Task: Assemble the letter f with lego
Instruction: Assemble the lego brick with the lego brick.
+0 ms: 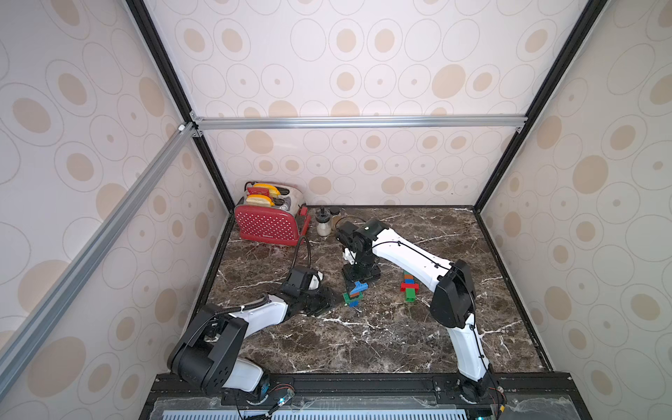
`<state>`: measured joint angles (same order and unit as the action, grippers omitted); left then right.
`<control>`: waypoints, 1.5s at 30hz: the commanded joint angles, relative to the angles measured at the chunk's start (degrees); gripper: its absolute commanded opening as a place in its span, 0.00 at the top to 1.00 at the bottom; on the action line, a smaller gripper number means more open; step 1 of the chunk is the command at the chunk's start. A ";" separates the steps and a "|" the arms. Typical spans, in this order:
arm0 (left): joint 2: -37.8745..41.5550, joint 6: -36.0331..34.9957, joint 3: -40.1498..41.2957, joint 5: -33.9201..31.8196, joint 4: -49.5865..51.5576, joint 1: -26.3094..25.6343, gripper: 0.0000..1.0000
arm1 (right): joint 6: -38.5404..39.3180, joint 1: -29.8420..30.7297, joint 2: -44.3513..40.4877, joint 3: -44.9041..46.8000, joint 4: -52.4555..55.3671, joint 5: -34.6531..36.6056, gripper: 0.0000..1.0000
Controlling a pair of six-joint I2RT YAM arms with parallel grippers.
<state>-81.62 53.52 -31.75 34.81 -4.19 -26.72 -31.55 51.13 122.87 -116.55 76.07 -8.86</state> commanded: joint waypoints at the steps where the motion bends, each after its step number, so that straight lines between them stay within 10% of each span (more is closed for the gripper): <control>1: 1.97 -2.42 -2.94 -0.18 2.37 -0.29 0.48 | -1.30 0.37 -1.86 1.99 0.08 1.27 0.48; 45: -5.39 -3.51 -4.10 3.04 -2.09 -0.31 0.47 | -0.79 1.08 0.79 1.76 -0.75 -0.54 0.47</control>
<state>-86.15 51.20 -34.65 38.24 -6.26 -26.76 -33.19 51.59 121.67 -114.59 74.35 -8.88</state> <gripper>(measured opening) 0.535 0.666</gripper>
